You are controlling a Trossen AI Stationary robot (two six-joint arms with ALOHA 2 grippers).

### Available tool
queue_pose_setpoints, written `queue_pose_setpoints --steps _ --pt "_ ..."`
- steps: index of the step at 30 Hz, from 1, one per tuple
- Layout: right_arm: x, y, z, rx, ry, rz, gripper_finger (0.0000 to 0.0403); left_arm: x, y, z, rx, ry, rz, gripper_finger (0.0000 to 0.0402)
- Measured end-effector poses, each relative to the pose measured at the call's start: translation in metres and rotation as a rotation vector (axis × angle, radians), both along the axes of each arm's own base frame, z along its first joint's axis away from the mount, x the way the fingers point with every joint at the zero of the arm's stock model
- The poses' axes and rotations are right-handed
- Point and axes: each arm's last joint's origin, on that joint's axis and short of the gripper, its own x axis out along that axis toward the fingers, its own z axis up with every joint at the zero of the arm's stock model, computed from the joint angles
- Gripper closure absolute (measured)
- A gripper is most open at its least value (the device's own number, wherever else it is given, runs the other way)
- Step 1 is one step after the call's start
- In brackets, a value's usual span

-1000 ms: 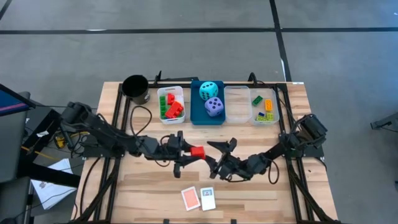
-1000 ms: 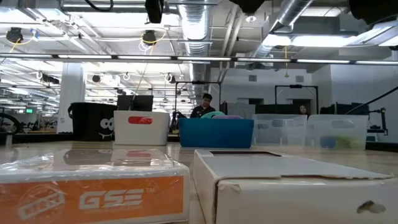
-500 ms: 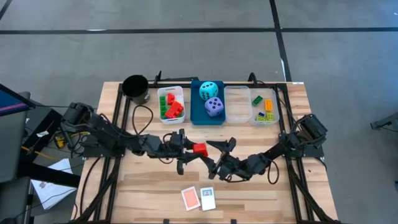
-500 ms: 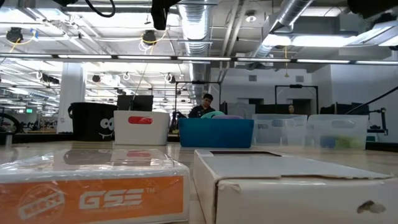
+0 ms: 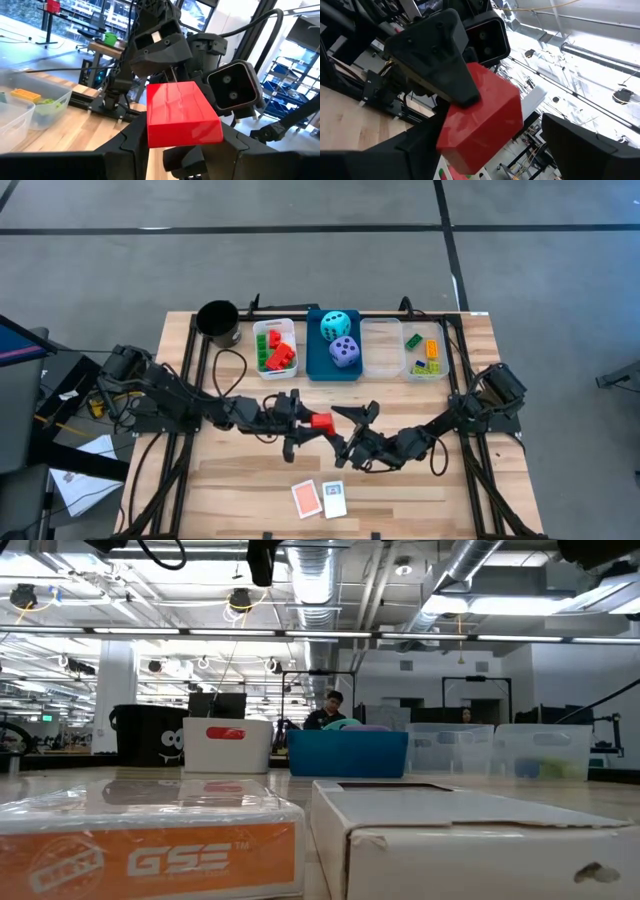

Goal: Pick & Place Toys
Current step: Put the small red game piece into the right transparent bin

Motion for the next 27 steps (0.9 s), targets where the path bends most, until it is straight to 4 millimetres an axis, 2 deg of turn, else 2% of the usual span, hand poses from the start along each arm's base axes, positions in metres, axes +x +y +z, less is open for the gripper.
queue_pose_setpoints --steps 6,20,27 --pt "0.000 0.000 0.000 0.000 0.000 0.001 0.0103 0.000 0.000 0.000 -0.002 0.000 0.000 0.0271" --pt "-0.004 0.010 0.001 -0.047 0.007 0.052 0.0231 0.000 0.000 -0.001 -0.039 0.017 0.004 0.0271" --pt "-0.004 0.016 0.005 -0.044 -0.003 0.061 0.0242 0.000 0.001 0.000 -0.045 0.017 -0.004 0.0271"
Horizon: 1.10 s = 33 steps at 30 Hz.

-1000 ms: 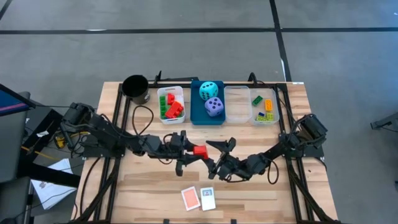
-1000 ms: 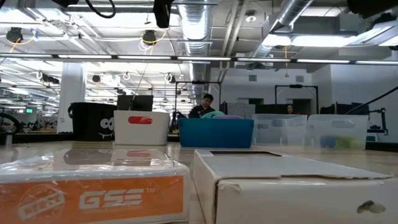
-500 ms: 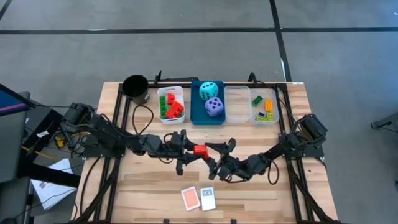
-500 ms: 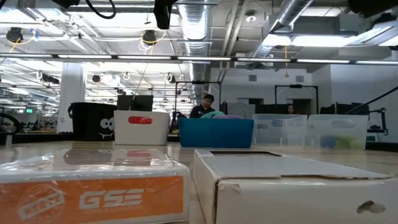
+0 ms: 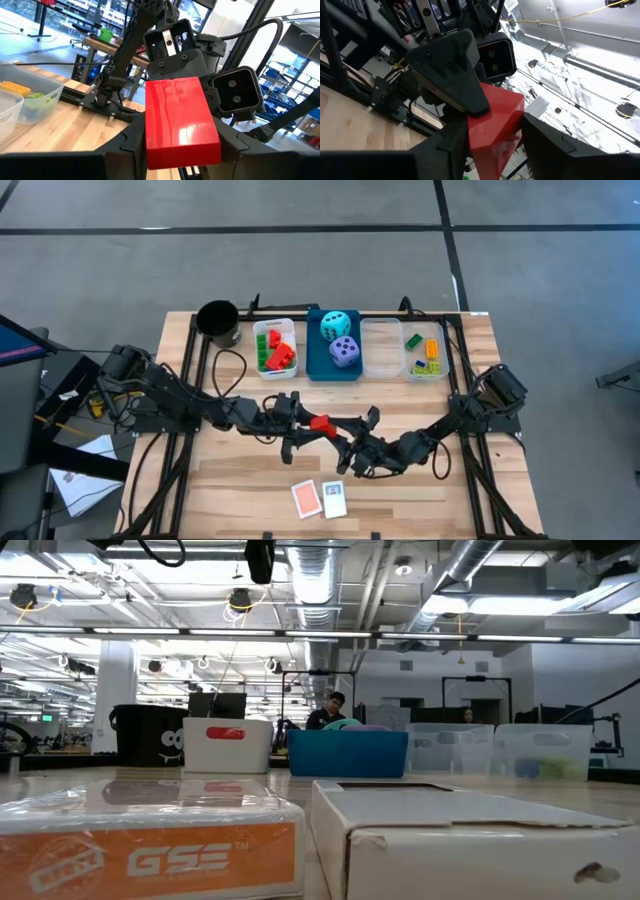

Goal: Pick & Place Toys
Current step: Put the small red game piece into the right transparent bin

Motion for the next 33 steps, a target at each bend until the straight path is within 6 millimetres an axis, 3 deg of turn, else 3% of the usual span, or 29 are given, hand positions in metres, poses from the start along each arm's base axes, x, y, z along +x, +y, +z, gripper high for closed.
queue_pose_setpoints --steps 13,26,33 --pt "0.0002 -0.0021 -0.0002 0.001 0.014 -0.049 0.0276 0.0002 0.0007 -0.0012 -0.002 0.009 0.002 0.0269" --pt "0.0031 -0.0053 0.0004 -0.006 0.001 -0.020 0.0160 0.0004 -0.0003 -0.0040 -0.011 0.030 -0.025 0.0269" --pt "0.0043 -0.0059 0.0006 -0.019 -0.001 0.001 0.0144 0.0004 -0.0005 -0.0042 -0.019 0.031 -0.025 0.0269"
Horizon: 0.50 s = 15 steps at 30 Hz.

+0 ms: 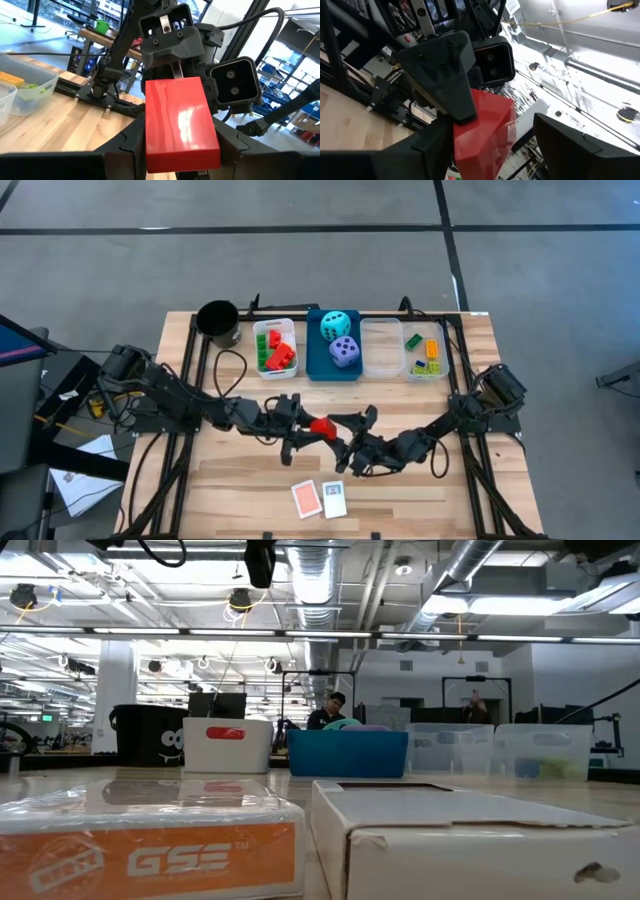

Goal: Pick & Place Toys
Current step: Put the small red game piece into the right transparent bin

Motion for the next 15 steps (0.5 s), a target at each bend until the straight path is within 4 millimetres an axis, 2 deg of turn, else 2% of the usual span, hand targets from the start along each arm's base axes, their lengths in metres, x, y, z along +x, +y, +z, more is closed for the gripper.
queue_pose_setpoints --steps 15 --pt "0.0040 0.0036 -0.0069 -0.077 0.069 0.105 0.0143 0.0000 -0.0004 -0.0022 0.001 0.011 -0.002 0.0269"
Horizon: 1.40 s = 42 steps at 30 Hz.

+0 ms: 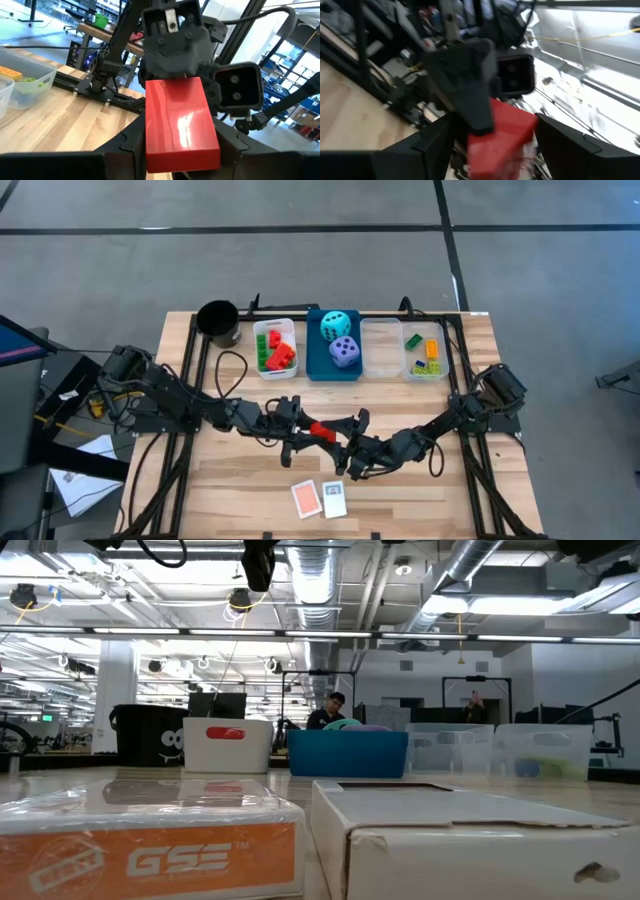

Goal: Pick & Place Toys
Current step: Put the small red game piece into the right transparent bin

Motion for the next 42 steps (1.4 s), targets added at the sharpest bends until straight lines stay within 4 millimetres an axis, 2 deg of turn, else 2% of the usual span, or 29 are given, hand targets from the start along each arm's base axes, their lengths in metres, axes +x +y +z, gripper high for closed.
queue_pose_setpoints --steps 11,16,23,29,37,42 --pt "0.001 -0.001 -0.001 0.019 0.004 0.018 0.0157 0.000 0.000 0.000 -0.004 0.000 -0.008 0.0269" --pt "0.001 -0.001 -0.002 0.011 0.009 0.012 0.0181 0.000 0.000 0.000 -0.012 0.001 -0.014 0.0268" --pt "0.000 -0.002 -0.002 -0.003 0.025 -0.040 0.0237 0.000 0.000 -0.001 -0.043 0.016 -0.010 0.0267" --pt "0.001 -0.002 0.000 0.013 0.019 -0.066 0.0240 0.000 0.000 0.000 -0.061 0.013 -0.008 0.0263" --pt "0.001 -0.001 0.003 0.057 0.000 -0.077 0.0243 -0.001 0.001 0.004 -0.074 -0.001 -0.005 0.0212" --pt "0.001 -0.001 0.003 0.053 0.006 -0.100 0.0243 -0.012 0.005 0.023 -0.012 -0.058 -0.011 0.0179"
